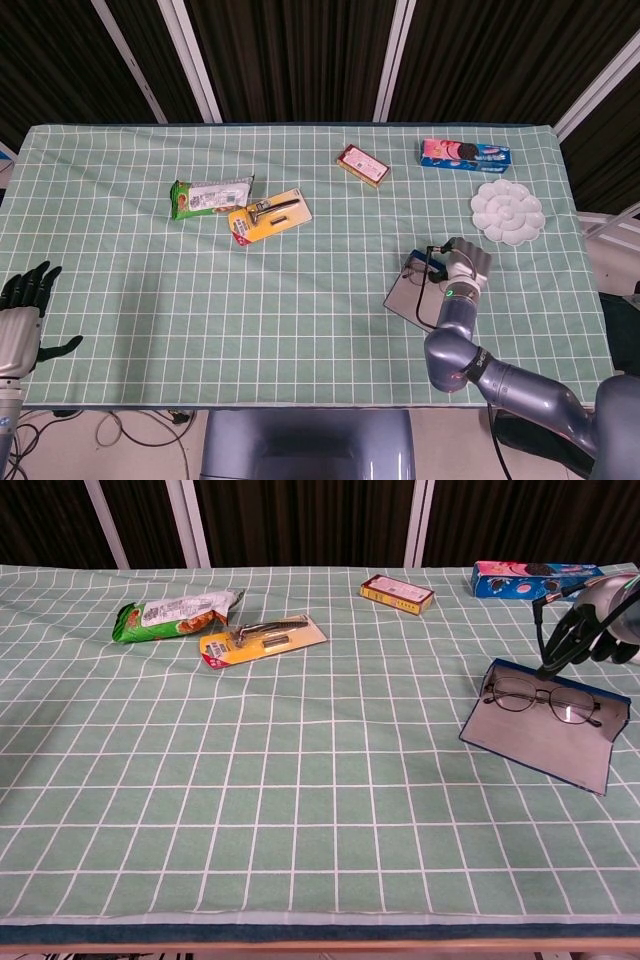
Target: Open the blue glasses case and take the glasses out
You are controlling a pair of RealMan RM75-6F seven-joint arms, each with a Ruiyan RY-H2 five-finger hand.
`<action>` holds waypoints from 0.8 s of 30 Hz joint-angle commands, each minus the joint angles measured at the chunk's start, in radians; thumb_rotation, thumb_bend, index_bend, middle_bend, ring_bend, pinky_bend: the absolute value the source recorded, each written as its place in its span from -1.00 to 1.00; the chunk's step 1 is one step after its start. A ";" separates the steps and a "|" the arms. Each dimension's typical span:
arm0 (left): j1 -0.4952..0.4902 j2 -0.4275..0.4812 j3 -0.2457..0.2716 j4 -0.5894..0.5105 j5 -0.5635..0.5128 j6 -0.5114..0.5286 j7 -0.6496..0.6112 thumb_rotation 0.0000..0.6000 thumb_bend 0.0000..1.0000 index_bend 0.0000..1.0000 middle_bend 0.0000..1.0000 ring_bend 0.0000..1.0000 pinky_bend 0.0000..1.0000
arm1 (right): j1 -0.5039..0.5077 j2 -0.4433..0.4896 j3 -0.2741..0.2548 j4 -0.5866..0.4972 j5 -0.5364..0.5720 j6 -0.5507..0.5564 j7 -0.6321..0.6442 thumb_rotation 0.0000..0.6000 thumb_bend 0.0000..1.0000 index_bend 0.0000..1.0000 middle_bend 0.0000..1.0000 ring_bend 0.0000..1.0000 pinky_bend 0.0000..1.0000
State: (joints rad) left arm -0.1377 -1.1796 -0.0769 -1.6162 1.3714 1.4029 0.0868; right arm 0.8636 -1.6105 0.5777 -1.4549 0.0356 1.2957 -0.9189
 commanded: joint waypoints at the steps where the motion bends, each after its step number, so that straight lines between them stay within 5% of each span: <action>1: 0.000 0.000 0.000 -0.001 0.000 0.000 0.001 1.00 -0.98 -1.00 -1.00 -1.00 -1.00 | 0.001 0.000 0.000 0.006 0.009 -0.006 -0.003 1.00 -0.28 -0.28 0.83 0.93 1.00; 24: -0.001 0.000 -0.001 -0.008 -0.017 -0.007 0.024 1.00 -0.98 -1.00 -1.00 -1.00 -1.00 | 0.039 0.018 0.046 0.053 0.161 -0.057 -0.071 1.00 -0.22 -0.28 0.83 0.93 1.00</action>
State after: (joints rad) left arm -0.1383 -1.1791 -0.0777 -1.6243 1.3544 1.3956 0.1107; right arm 0.9023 -1.5928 0.6237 -1.4025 0.1955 1.2397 -0.9891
